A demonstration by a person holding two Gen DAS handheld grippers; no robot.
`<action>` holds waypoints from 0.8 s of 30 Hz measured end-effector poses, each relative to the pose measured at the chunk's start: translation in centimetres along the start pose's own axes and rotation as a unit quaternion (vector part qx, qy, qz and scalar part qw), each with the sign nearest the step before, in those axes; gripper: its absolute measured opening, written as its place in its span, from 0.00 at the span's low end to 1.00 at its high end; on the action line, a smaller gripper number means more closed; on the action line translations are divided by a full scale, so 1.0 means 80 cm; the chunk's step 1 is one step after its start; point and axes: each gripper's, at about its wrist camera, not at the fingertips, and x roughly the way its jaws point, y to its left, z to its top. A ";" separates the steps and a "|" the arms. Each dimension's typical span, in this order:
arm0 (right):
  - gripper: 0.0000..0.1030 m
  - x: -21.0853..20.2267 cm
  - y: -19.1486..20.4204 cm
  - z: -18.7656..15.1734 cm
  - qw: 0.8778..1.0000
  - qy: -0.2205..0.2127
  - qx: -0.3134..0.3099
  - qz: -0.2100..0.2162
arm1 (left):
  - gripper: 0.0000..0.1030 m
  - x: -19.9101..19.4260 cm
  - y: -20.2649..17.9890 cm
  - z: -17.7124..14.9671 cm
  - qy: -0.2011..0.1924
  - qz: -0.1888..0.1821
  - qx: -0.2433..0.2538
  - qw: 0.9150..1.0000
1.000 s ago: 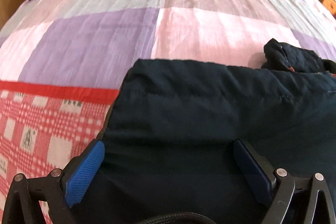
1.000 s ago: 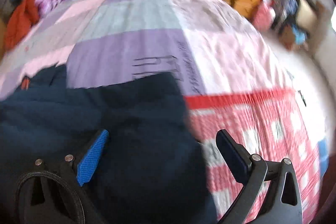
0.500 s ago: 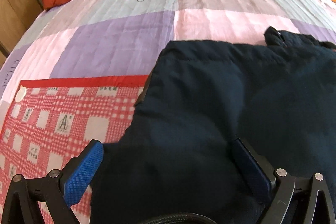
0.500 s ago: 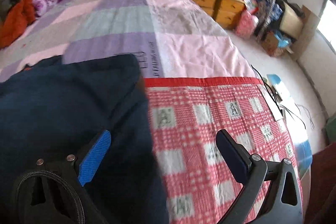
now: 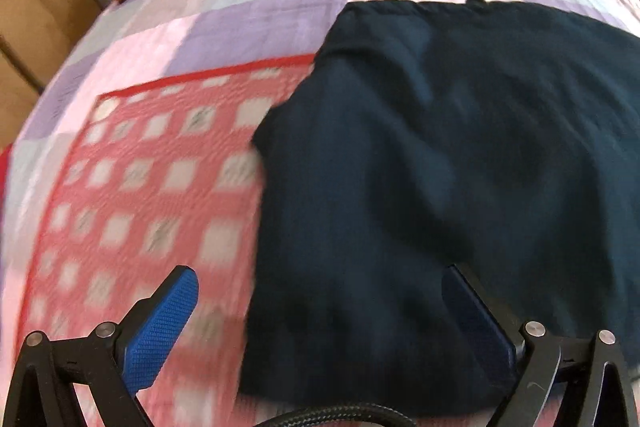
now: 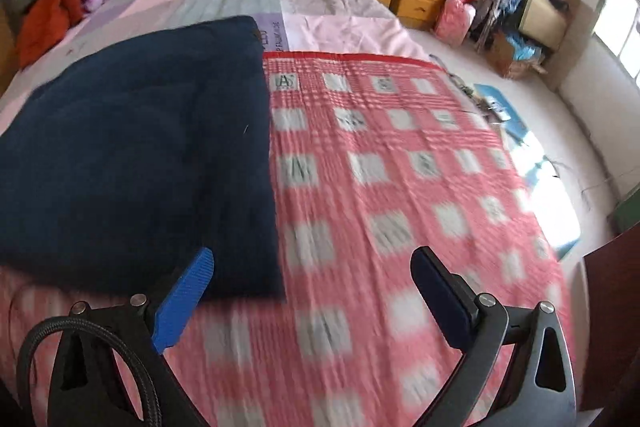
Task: Fold large clothes
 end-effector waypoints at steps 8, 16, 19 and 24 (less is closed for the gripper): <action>0.99 -0.271 -0.025 -0.055 0.994 -0.065 -0.045 0.071 | 0.98 -0.289 0.045 -0.125 0.008 0.020 -0.041 0.999; 0.99 -0.463 -0.003 -0.085 0.993 -0.068 -0.034 0.095 | 0.99 -0.478 0.007 -0.173 0.006 -0.014 -0.104 0.995; 0.99 -0.513 0.031 -0.108 0.995 -0.078 -0.007 0.070 | 0.99 -0.504 -0.023 -0.168 -0.012 -0.021 -0.057 0.998; 0.99 -0.542 0.093 -0.147 0.994 -0.023 0.034 0.099 | 0.99 -0.538 -0.038 -0.178 -0.002 -0.076 -0.047 0.996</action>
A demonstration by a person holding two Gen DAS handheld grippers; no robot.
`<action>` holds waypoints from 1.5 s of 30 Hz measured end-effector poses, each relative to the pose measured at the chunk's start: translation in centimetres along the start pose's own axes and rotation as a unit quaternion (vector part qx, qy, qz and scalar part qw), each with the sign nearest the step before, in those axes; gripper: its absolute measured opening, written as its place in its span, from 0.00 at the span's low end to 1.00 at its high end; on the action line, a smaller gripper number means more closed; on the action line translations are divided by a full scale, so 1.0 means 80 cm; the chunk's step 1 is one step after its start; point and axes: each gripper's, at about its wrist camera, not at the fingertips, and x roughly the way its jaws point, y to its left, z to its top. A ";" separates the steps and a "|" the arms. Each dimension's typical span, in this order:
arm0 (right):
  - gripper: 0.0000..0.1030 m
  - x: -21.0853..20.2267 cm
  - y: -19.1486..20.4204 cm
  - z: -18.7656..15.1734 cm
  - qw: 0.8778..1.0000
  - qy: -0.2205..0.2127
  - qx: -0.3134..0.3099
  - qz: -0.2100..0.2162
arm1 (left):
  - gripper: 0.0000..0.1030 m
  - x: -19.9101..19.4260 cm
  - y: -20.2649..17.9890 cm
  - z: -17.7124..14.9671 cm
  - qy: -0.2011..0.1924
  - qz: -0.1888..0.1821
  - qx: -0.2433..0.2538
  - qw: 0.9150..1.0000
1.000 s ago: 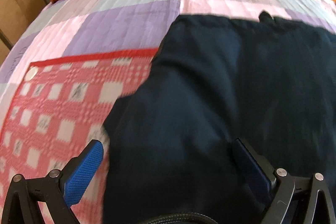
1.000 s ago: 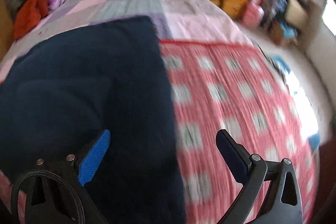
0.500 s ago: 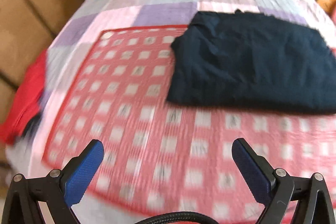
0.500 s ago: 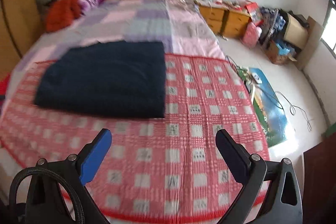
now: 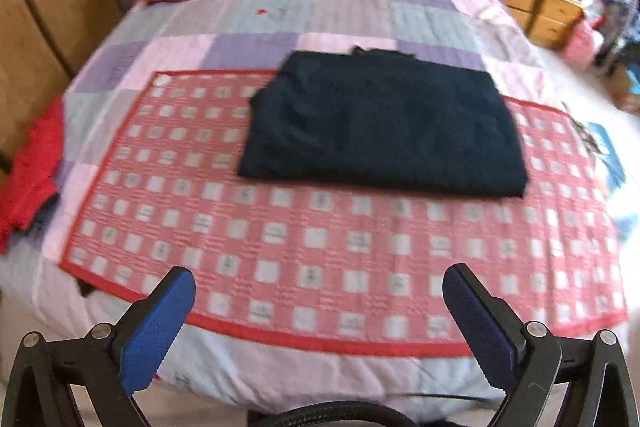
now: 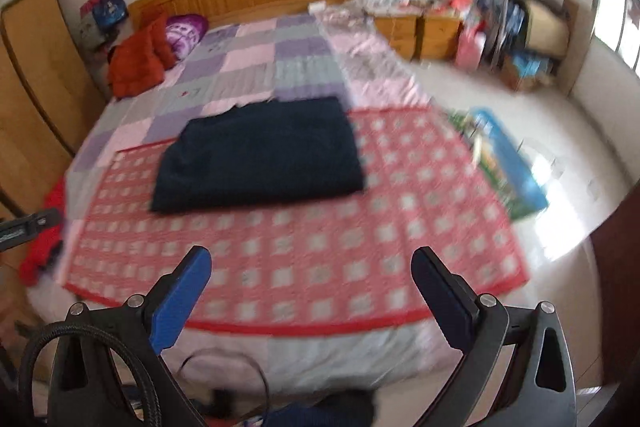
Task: Fold large clothes
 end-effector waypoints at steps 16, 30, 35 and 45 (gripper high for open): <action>0.99 -0.034 0.060 -0.025 0.999 0.036 -0.019 -0.010 | 0.99 -0.049 -0.007 -0.055 0.011 -0.019 -0.014 1.000; 0.99 -0.026 0.066 -0.004 0.998 0.033 -0.045 0.002 | 0.99 -0.053 -0.011 -0.051 0.010 0.003 -0.006 1.000; 0.99 -0.024 0.067 0.001 0.998 0.034 -0.049 0.005 | 0.99 -0.054 -0.013 -0.047 0.009 0.003 0.006 1.000; 0.99 -0.016 0.062 0.007 0.998 0.036 -0.050 0.006 | 0.99 -0.050 -0.018 -0.038 0.011 -0.003 0.016 1.000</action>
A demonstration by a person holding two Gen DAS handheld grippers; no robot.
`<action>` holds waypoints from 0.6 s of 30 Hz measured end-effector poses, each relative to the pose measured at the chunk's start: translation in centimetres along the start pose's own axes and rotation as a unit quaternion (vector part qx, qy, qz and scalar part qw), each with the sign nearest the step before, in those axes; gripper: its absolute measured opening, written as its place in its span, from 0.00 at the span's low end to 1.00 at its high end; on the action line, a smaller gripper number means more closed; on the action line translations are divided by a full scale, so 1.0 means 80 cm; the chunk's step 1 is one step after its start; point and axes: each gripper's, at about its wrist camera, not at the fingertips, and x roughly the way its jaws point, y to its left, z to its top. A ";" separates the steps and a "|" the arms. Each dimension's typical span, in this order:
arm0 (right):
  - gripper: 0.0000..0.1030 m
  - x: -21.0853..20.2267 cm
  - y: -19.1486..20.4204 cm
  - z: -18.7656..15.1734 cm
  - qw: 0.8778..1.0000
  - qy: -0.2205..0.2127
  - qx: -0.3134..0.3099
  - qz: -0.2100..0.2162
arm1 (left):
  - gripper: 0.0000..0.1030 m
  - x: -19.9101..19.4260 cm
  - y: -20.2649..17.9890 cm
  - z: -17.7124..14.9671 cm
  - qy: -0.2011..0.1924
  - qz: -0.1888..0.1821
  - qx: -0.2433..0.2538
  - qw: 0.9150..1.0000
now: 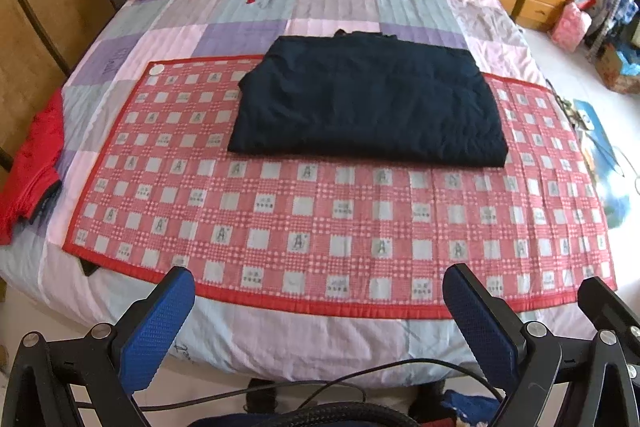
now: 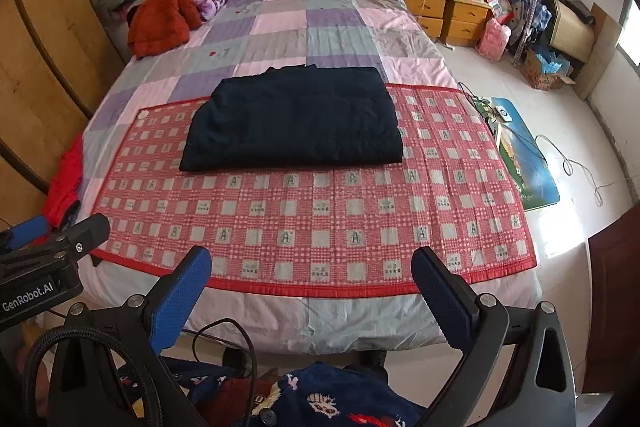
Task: Fold large clothes
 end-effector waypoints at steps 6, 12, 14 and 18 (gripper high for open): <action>0.99 0.001 0.001 0.000 1.000 0.001 0.001 0.001 | 0.99 0.000 -0.001 0.004 -0.002 0.001 0.002 1.000; 0.99 0.001 0.001 0.001 1.000 0.002 0.000 0.000 | 0.99 0.001 -0.001 0.005 -0.001 0.001 0.002 1.000; 0.99 0.001 0.002 0.001 1.000 0.001 -0.001 0.001 | 0.99 0.000 -0.001 0.004 -0.002 0.000 0.001 1.000; 0.99 0.001 0.004 0.001 1.000 0.002 0.000 0.001 | 0.99 0.001 0.000 0.004 -0.002 -0.001 0.004 1.000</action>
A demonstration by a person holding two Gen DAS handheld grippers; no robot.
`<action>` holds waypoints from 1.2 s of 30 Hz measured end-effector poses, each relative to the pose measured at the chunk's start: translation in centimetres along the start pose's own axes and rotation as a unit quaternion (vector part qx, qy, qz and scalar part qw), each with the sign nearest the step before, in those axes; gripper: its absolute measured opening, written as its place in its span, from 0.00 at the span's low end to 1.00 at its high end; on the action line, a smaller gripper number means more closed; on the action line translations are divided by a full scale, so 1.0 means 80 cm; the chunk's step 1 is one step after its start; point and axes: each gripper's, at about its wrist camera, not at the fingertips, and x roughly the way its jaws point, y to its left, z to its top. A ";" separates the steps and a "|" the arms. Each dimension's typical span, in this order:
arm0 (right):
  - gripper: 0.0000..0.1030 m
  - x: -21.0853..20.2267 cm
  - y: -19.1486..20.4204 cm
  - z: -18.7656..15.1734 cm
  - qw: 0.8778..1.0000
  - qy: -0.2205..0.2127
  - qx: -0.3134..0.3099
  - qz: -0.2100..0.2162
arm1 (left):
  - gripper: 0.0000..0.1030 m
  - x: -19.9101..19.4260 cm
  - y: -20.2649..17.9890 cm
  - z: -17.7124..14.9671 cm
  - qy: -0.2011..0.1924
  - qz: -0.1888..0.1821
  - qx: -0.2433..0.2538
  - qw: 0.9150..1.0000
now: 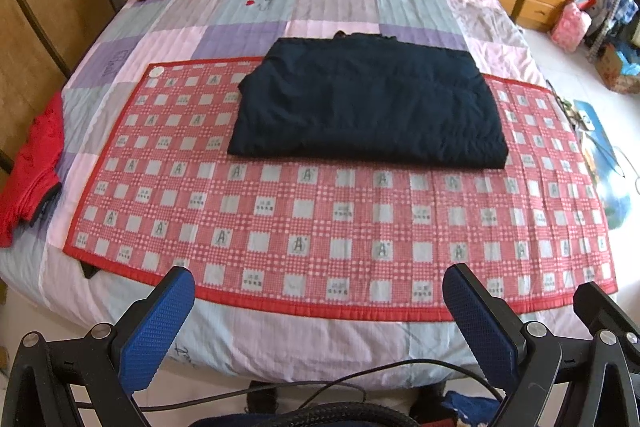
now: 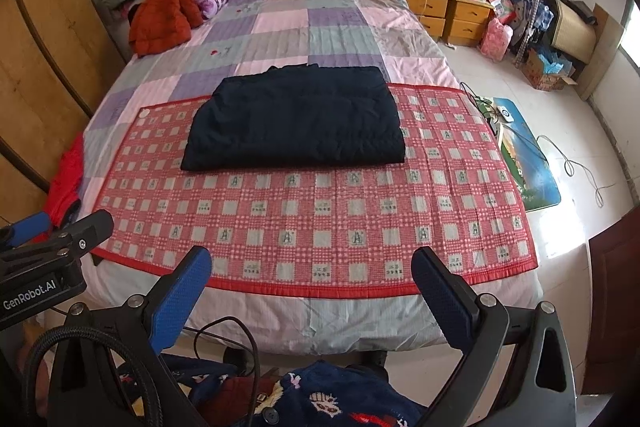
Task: Fold large clothes
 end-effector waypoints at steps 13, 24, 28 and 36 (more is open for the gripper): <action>0.99 0.002 0.000 -0.004 1.000 0.001 -0.002 0.002 | 0.99 0.001 0.000 -0.002 0.001 0.000 0.001 1.000; 0.99 0.003 0.001 -0.009 1.000 0.004 -0.006 0.005 | 0.99 0.001 -0.001 -0.002 0.001 0.001 0.001 1.000; 0.99 0.003 0.002 -0.009 1.000 0.004 -0.005 0.005 | 0.99 0.001 -0.001 -0.002 0.001 0.001 0.001 1.000; 0.99 0.004 0.005 -0.008 1.000 0.004 -0.004 0.004 | 0.99 0.002 0.000 -0.001 0.003 0.000 0.001 1.000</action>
